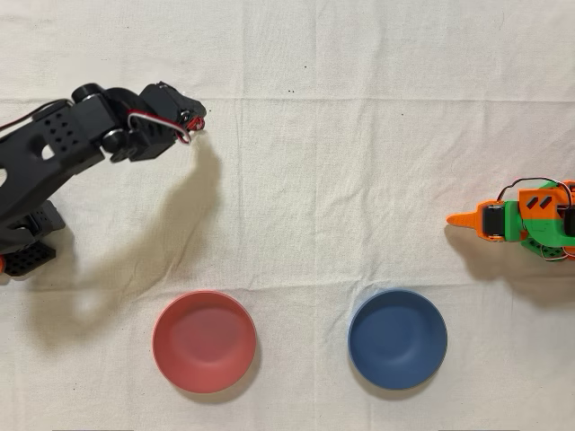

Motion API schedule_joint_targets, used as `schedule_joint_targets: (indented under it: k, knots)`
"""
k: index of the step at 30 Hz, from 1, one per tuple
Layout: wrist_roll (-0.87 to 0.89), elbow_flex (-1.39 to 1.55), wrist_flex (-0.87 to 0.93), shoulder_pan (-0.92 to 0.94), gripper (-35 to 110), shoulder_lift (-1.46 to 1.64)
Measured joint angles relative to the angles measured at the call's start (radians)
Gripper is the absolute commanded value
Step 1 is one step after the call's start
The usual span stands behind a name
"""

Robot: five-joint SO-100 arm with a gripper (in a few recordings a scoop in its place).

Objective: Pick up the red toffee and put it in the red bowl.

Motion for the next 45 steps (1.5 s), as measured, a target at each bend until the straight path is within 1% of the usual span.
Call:
schedule_joint_targets:
  k: [9,15,26,34,41,45]
  knots:
    - [-0.063,-0.014,0.104,0.137,10,0.118]
    - [-0.121,-0.097,0.155,0.276,10,0.135]
    - [-0.218,-0.130,0.161,0.520,10,0.152]
    - [-0.278,-0.087,0.101,0.718,10,0.206]
    - [-0.299,-0.023,0.032,0.853,10,0.216]
    - [-0.305,-0.014,-0.002,0.894,10,0.215]
